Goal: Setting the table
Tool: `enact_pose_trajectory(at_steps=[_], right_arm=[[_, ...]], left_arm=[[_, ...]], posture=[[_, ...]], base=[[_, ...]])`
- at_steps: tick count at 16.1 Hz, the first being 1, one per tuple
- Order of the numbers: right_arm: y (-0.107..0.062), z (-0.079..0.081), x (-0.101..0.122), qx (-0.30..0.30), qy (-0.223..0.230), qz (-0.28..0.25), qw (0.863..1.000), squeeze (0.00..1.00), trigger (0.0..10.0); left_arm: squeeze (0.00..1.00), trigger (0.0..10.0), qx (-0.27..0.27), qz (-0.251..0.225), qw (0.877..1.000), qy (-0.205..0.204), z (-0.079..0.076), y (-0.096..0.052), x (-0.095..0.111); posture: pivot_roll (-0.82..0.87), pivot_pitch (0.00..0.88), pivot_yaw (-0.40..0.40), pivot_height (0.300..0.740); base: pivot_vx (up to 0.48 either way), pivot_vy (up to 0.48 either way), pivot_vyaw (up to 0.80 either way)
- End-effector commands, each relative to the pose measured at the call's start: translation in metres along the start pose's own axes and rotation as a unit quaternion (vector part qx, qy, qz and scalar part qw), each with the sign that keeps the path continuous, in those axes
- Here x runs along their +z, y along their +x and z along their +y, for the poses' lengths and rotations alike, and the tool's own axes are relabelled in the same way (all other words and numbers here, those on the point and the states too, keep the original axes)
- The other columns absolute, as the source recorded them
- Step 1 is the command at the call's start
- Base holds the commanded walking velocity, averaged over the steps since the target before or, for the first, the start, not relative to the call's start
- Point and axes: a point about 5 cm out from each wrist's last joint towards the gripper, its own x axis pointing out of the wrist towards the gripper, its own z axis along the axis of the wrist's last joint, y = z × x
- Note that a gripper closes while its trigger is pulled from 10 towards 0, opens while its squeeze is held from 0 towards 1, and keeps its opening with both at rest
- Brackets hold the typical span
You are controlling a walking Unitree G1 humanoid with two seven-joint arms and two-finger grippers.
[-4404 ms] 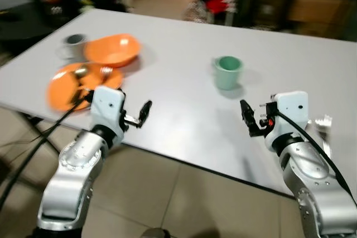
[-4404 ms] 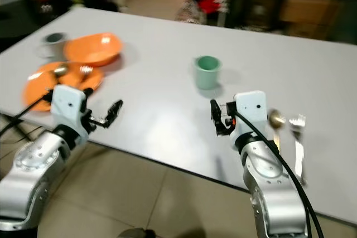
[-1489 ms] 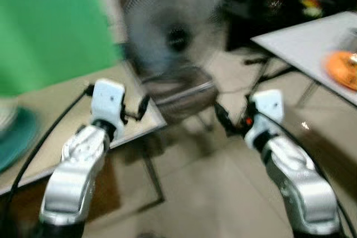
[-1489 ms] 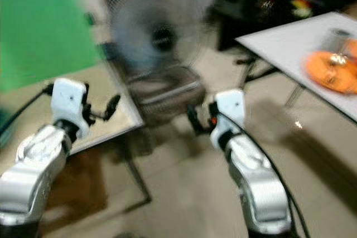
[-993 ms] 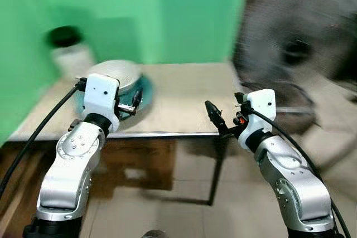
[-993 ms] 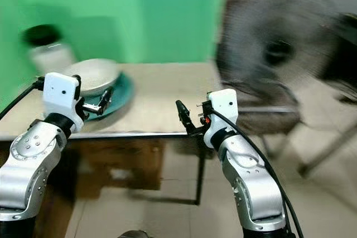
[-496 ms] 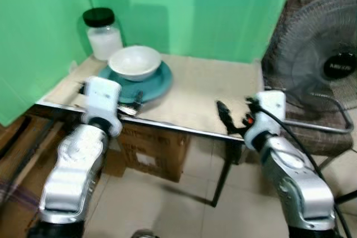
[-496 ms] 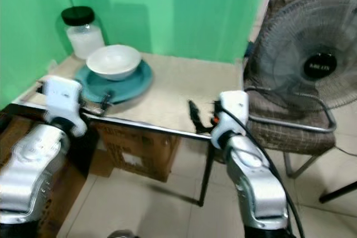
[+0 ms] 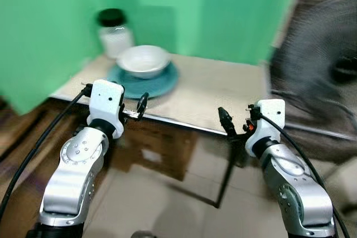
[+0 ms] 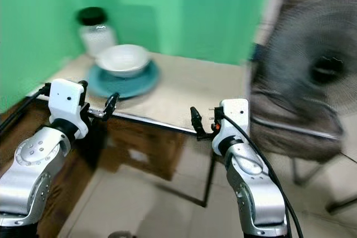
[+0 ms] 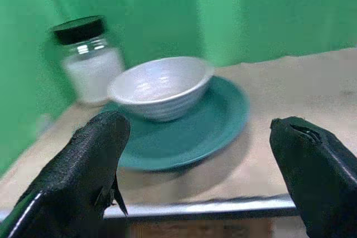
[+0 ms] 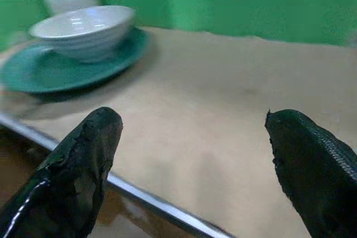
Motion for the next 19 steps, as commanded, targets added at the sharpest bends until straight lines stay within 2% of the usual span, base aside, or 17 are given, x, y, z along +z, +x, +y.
enact_pose_trajectory(at_steps=[1, 3, 7, 9, 12, 15, 17, 19], right_arm=[[0.002, 0.004, 0.005, 0.008, -0.004, -0.013, 1.0, 0.0, 10.0], [0.003, 0.005, 0.006, 0.012, -0.007, -0.015, 1.0, 0.0, 10.0], [0.005, 0.006, 0.007, 0.01, 0.004, -0.019, 1.0, 0.0, 10.0], [0.006, 0.009, 0.007, 0.025, -0.018, -0.019, 0.999, 0.0, 10.0], [0.006, 0.009, 0.007, 0.021, -0.013, -0.019, 1.0, 0.0, 10.0], [0.007, 0.007, 0.008, 0.022, -0.009, -0.021, 0.999, 0.0, 10.0], [0.008, 0.01, 0.009, 0.037, -0.02, -0.022, 0.999, 0.0, 10.0], [0.008, 0.015, 0.008, 0.06, -0.031, -0.019, 0.998, 0.0, 10.0]], left_arm=[[0.0, 10.0, 0.001, -0.005, 1.0, 0.005, 0.003, 0.0, 0.002], [0.0, 10.0, 0.0, -0.005, 1.0, 0.005, 0.004, -0.001, 0.002], [0.0, 10.0, -0.001, -0.001, 1.0, -0.005, 0.004, -0.006, 0.001], [0.0, 10.0, -0.001, -0.003, 1.0, 0.001, 0.004, -0.007, 0.001], [0.0, 10.0, -0.003, -0.004, 1.0, 0.002, 0.003, -0.008, 0.001], [0.0, 10.0, -0.005, -0.004, 1.0, 0.003, 0.003, -0.008, 0.002], [0.0, 10.0, -0.005, -0.004, 1.0, 0.004, 0.003, -0.007, 0.002], [0.0, 10.0, -0.006, -0.006, 1.0, 0.008, 0.003, -0.007, 0.004]], posture=[[0.1, 0.0, 0.04, 0.74], [0.11, 0.0, 0.035, 0.74], [0.12, 0.0, 0.027, 0.74], [0.12, 0.0, 0.026, 0.74], [0.12, 0.0, 0.025, 0.74], [0.12, 0.0, 0.025, 0.74], [0.13, 0.0, 0.024, 0.74], [0.13, 0.0, 0.02, 0.74]], base=[[0.319, 0.0, 0.8], [0.343, 0.0, 0.7], [0.379, 0.0, 0.0], [0.394, 0.0, 0.0], [0.393, 0.0, 0.73], [0.391, 0.0, 0.0], [0.382, 0.0, 0.0], [0.379, 0.0, 0.8]])
